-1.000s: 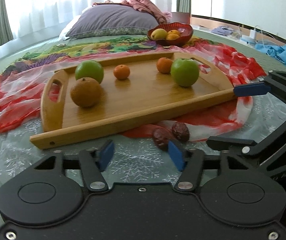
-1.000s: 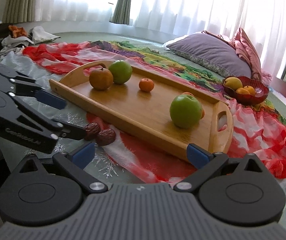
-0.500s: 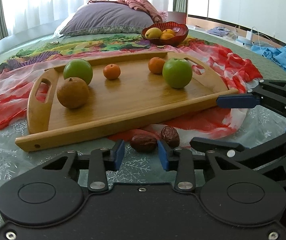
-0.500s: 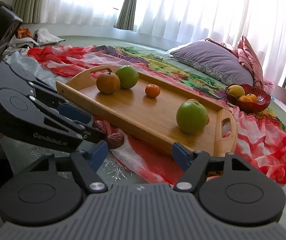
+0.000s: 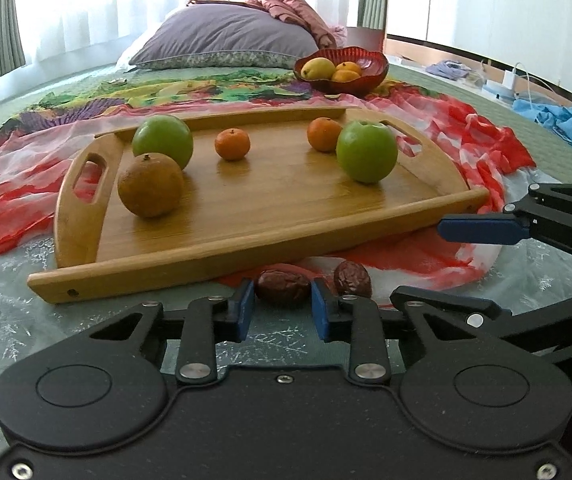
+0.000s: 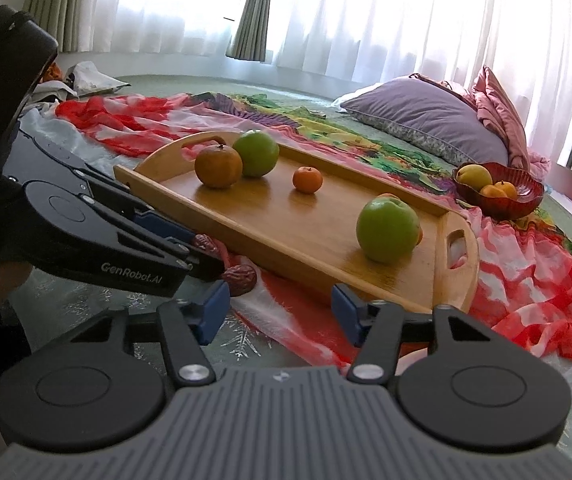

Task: Organize fruits
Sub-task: 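Grasp a red date with the left tool while the right tool grasps the other date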

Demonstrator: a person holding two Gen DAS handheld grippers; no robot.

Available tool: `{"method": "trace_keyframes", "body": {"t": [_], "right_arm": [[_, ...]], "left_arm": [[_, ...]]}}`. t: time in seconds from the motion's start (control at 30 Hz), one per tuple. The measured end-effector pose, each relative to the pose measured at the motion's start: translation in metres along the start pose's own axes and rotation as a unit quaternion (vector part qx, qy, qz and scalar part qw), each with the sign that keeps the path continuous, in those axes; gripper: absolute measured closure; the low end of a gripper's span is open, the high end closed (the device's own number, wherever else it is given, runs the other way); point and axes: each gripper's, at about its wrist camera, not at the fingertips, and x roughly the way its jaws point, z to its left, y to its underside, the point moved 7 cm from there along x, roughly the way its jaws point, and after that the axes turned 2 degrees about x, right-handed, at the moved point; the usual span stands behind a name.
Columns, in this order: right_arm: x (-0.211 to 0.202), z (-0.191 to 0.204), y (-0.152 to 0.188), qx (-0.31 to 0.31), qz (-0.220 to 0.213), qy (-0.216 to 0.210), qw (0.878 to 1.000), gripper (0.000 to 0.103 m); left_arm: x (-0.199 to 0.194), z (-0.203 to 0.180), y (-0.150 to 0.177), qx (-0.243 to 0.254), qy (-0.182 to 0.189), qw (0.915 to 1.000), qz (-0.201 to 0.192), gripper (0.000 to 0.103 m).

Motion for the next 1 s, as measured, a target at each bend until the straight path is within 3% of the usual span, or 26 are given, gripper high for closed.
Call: {"method": "trace_keyframes", "body": {"t": [0.5, 1.0], "right_arm": [[0.011, 0.012, -0.008, 0.022, -0.012, 0.005, 1.0, 0.053], [0.026, 0.016, -0.005, 0.108, -0.002, 0.019, 0.994, 0.068]], "left_arm": [[-0.015, 0.033, 0.002, -0.041, -0.055, 0.9976, -0.014, 0.074], [-0.02, 0.044, 0.009, -0.071, -0.087, 0.9934, -0.022, 0.074]]}}
